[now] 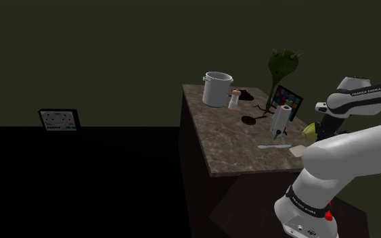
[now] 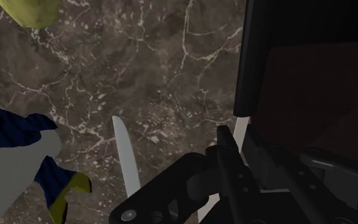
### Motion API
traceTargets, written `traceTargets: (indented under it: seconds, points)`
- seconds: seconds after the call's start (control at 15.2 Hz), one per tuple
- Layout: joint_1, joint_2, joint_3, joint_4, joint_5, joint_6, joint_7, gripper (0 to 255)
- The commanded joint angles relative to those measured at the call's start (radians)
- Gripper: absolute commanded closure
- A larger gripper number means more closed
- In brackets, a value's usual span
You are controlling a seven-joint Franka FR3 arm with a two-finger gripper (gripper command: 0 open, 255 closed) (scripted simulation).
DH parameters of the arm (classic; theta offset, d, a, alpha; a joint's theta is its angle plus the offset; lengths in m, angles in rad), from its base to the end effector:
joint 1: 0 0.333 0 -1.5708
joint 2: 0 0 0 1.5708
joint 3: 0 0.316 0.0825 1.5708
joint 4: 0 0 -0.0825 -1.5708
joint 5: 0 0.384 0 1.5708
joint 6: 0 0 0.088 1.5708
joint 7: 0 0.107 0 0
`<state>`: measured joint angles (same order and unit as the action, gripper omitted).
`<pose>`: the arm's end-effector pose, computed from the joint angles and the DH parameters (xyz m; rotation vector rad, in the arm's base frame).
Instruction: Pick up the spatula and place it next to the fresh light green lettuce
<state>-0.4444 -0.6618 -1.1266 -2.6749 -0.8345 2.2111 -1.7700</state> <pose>0.0158 -0.3888 0.3223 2.8372 1.2809 -0.0944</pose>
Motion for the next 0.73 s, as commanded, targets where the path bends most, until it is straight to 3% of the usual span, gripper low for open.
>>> traceTargets:
  seconds: [0.0, 0.33, 0.66]
  points:
    - [0.014, 0.023, -0.03, -0.01, -0.013, 0.037, 0.006, 255]
    - [0.07, 0.091, -0.123, -0.027, -0.041, 0.134, 0.018, 255]
    - [0.157, 0.17, -0.241, -0.036, -0.06, 0.239, 0.03, 255]
